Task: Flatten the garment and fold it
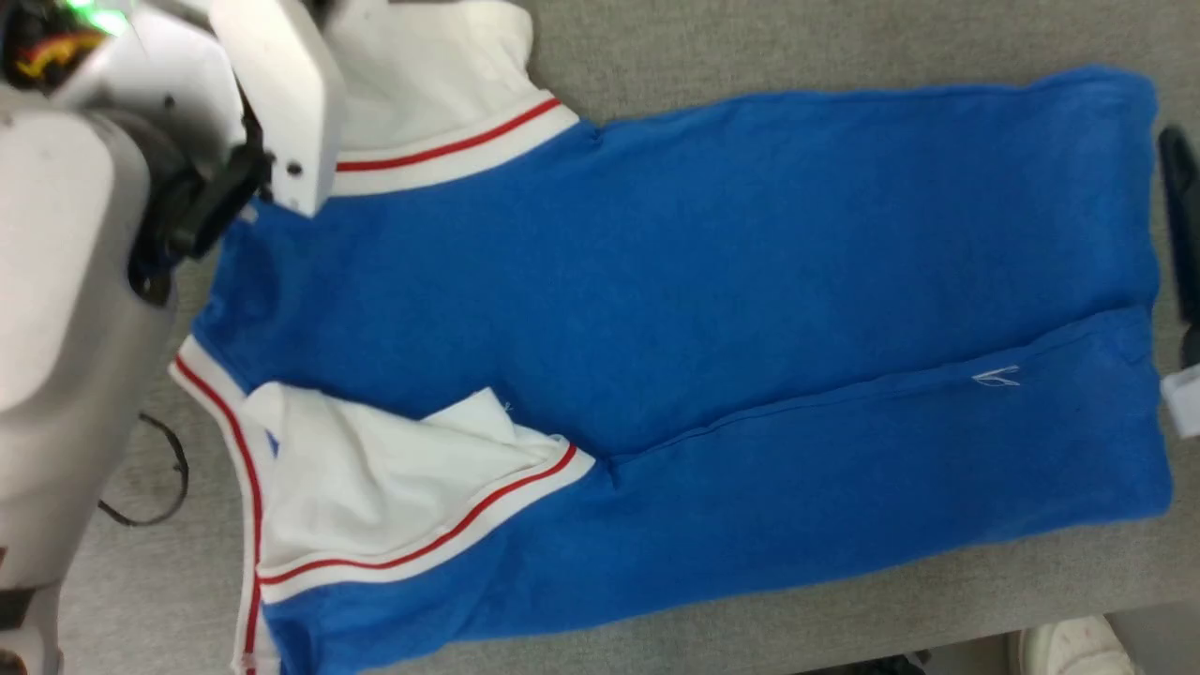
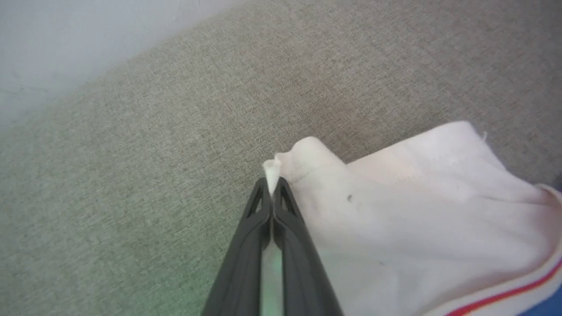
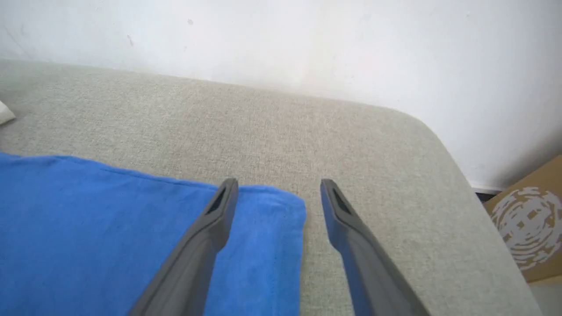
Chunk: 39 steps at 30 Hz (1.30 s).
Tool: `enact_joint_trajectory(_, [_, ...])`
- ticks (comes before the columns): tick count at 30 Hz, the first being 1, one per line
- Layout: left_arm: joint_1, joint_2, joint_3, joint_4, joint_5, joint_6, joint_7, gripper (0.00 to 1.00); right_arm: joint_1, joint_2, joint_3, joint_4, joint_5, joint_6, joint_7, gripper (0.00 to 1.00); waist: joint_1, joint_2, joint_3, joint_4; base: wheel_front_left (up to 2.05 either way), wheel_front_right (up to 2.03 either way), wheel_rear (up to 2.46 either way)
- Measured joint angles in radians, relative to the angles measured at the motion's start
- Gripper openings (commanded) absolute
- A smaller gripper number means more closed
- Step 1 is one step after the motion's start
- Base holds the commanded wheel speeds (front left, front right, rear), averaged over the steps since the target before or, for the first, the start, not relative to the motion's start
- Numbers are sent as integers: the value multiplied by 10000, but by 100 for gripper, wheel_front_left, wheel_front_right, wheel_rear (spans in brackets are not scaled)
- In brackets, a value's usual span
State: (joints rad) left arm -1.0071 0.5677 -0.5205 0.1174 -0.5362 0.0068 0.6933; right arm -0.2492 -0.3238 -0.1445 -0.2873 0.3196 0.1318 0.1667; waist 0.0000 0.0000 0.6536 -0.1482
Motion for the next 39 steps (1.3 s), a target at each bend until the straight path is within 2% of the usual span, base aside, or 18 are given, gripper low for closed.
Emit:
enact_joint_trajectory(1, [230, 19, -2, 21, -2, 0, -221, 0, -288, -337, 48, -96, 69, 0, 282, 100, 0, 0, -199, 47, 0, 0, 0])
enact_joint_trajectory(5, [434, 48, 19, -35, -12, 0, -516, 0, -1233, -811, -117, 105, 604, 0, 1287, 100, -1, 0, -501, 193, 0, 0, 0])
enact_joint_trajectory(11, [459, -2, 15, -221, -23, 42, -685, 0, -2055, -1465, -121, 1730, 1093, 0, 3758, 100, -1, 0, -495, 540, 0, 0, 0])
enact_joint_trajectory(15, [458, -127, -25, -255, -27, 58, -704, 0, -2234, -1586, 31, 2483, 1643, -2, 4625, 100, 1, 0, -293, 711, 0, 0, 0])
enact_joint_trajectory(27, [418, -265, -140, -222, -29, 128, -704, 0, -2906, -1547, 520, 3294, 1939, -2, 4855, 100, 1, 0, 67, 1001, 0, 0, 0])
enact_joint_trajectory(28, [405, -272, -150, -221, -29, 128, -704, 0, -2979, -1546, 529, 3344, 1942, -2, 4857, 45, 0, 0, 79, 1014, 0, 0, 0])
enact_joint_trajectory(29, [388, -286, -163, -219, -29, 128, -717, 0, -3033, -1546, 529, 3388, 1942, -2, 4857, 0, 0, 0, 87, 1028, 0, 0, 0])
enact_joint_trajectory(34, [370, -280, -161, -209, -8, 128, -1198, 0, -3196, -1480, 606, 3490, 1935, 2, 4780, 0, 2, 0, -33, 1043, 0, 0, 0])
enact_joint_trajectory(39, [489, -290, 274, -328, -19, 305, -2439, 0, -3194, -1513, 516, 3534, 1871, 2, 4205, 0, 1, 0, -415, 1017, 0, 0, 0])
